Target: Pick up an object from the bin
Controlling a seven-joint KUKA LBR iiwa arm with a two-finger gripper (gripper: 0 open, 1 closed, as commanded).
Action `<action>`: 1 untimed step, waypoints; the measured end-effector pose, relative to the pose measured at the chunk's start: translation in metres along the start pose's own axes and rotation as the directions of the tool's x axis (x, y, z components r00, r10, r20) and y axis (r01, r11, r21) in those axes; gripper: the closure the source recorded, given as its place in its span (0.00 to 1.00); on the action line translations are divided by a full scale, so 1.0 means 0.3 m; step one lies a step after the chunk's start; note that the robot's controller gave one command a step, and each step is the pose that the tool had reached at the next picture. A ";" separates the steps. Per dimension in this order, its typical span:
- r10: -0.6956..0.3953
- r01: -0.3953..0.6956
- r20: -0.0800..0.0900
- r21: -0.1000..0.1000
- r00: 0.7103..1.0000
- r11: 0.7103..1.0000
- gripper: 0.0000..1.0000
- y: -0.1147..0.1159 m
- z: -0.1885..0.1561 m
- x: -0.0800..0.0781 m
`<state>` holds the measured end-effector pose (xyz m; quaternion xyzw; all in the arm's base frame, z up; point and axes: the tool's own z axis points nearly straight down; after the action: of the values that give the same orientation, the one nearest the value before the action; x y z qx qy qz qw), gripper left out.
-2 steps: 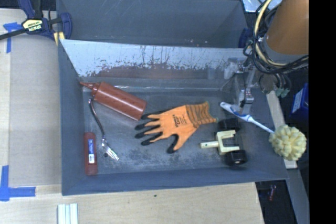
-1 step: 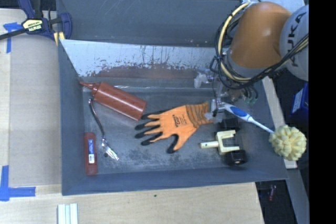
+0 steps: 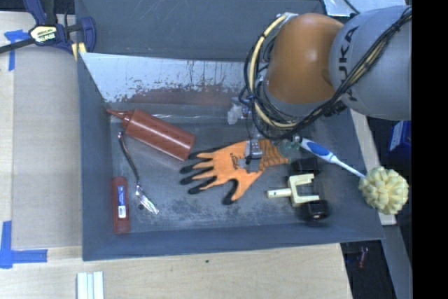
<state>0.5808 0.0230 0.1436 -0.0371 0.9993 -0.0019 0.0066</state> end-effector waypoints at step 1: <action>-0.354 0.354 -0.007 -0.005 0.935 0.935 0.00 0.130 0.076 0.024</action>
Offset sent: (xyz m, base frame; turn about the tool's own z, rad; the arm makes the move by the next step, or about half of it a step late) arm -0.0061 0.0288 -0.0736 -0.2351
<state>0.5711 0.0611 0.1206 -0.2161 0.9764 -0.0014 0.0020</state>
